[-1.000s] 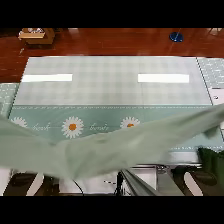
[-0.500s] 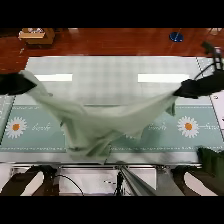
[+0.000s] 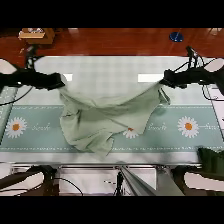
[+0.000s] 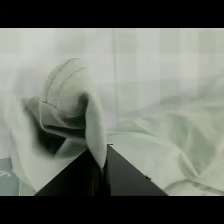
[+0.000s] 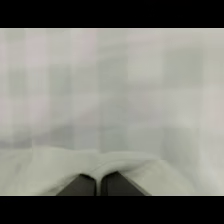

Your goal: Fold the shirts.

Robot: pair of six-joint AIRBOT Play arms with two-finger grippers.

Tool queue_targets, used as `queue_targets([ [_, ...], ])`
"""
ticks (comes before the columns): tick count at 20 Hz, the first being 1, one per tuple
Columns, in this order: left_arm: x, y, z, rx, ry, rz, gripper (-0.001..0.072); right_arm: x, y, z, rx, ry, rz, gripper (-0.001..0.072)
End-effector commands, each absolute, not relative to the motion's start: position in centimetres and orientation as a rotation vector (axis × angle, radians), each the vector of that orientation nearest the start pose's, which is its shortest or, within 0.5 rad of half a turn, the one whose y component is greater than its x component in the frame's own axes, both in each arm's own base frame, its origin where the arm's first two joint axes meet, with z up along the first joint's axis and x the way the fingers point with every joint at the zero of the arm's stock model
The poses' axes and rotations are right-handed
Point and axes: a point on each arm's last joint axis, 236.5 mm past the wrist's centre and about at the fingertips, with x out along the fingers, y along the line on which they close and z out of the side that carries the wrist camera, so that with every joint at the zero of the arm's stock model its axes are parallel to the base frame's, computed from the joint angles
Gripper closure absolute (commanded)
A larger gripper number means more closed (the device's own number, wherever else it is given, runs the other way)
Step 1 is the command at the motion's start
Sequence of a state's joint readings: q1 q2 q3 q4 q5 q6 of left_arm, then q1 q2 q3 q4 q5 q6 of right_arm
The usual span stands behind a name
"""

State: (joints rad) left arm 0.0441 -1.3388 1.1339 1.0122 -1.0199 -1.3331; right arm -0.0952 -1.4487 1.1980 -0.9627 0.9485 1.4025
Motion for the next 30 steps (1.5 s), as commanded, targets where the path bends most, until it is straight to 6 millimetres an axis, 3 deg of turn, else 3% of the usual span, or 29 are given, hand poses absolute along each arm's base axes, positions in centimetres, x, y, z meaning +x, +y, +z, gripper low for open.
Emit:
queue_targets([
  [1, 42.0, -10.1, -3.9, -0.38, 1.238, -0.343, 0.0686, 47.8, 5.8, -2.1, 0.539, 1.061, 0.175, 0.0682],
  [3, 41.7, -10.2, -5.5, -0.395, 1.282, -0.335, 0.0684, 47.6, 5.8, -3.6, 0.545, 1.095, 0.171, 0.0682],
  [4, 41.7, -10.1, -5.8, -0.401, 1.289, -0.332, 0.0641, 47.6, 5.8, -4.0, 0.547, 1.101, 0.17, 0.0677],
  [5, 41.8, -10.1, -5.8, -0.406, 1.284, -0.331, 0.0486, 47.7, 5.8, -4.0, 0.544, 1.099, 0.171, 0.0599],
  [6, 42.0, -10.2, -5.4, -0.414, 1.276, -0.331, 0.0299, 47.8, 5.8, -3.7, 0.547, 1.088, 0.175, 0.0464],
  [7, 42.1, -10.1, -4.8, -0.42, 1.271, -0.332, 0.0181, 48.0, 5.6, -3.1, 0.534, 1.073, 0.189, 0.0364],
  [10, 42.7, -8.4, -1.3, -0.427, 1.241, -0.344, 0.0162, 48.3, 3.3, 1.3, 0.463, 0.998, 0.213, 0.034],
  [12, 42.2, -5.7, 2.1, -0.43, 1.223, -0.33, 0.0162, 47.9, -0.8, 5.0, 0.371, 0.944, 0.155, 0.0251],
  [13, 41.5, -4.2, 3.6, -0.444, 1.215, -0.316, 0.0162, 47.1, -3.8, 6.2, 0.303, 0.935, 0.095, 0.0249],
  [14, 40.3, -2.9, 4.7, -0.462, 1.216, -0.3, 0.0162, 46.0, -6.7, 6.7, 0.249, 0.949, 0.033, 0.0248],
  [16, 37.7, -1.4, 5.5, -0.505, 1.233, -0.266, 0.0162, 42.6, -11.4, 5.4, 0.222, 1.054, -0.067, 0.0246],
  [19, 32.5, -2.8, 2.4, -0.572, 1.319, -0.249, 0.0154, 38.8, -14.2, 1.8, 0.324, 1.189, -0.126, 0.0236],
  [20, 30.7, -3.9, 0.9, -0.599, 1.365, -0.261, 0.0126, 38.1, -14.2, 0.8, 0.353, 1.209, -0.129, 0.0236],
  [21, 28.8, -5.0, -0.4, -0.632, 1.409, -0.274, -0.0001, 37.5, -14.0, -0.2, 0.379, 1.23, -0.127, 0.0236],
  [23, 25.9, -7.4, -2.0, -0.702, 1.467, -0.309, -0.0013, 36.8, -13.0, -1.4, 0.408, 1.257, -0.104, 0.0236],
  [25, 23.1, -8.6, -3.6, -0.718, 1.529, -0.318, -0.0013, 37.1, -11.7, -1.6, 0.44, 1.243, -0.055, 0.0235],
  [30, 17.5, -10.3, -6.3, -0.764, 1.65, -0.323, -0.0013, 37.6, -11.0, -1.4, 0.466, 1.225, -0.027, 0.0235],
])
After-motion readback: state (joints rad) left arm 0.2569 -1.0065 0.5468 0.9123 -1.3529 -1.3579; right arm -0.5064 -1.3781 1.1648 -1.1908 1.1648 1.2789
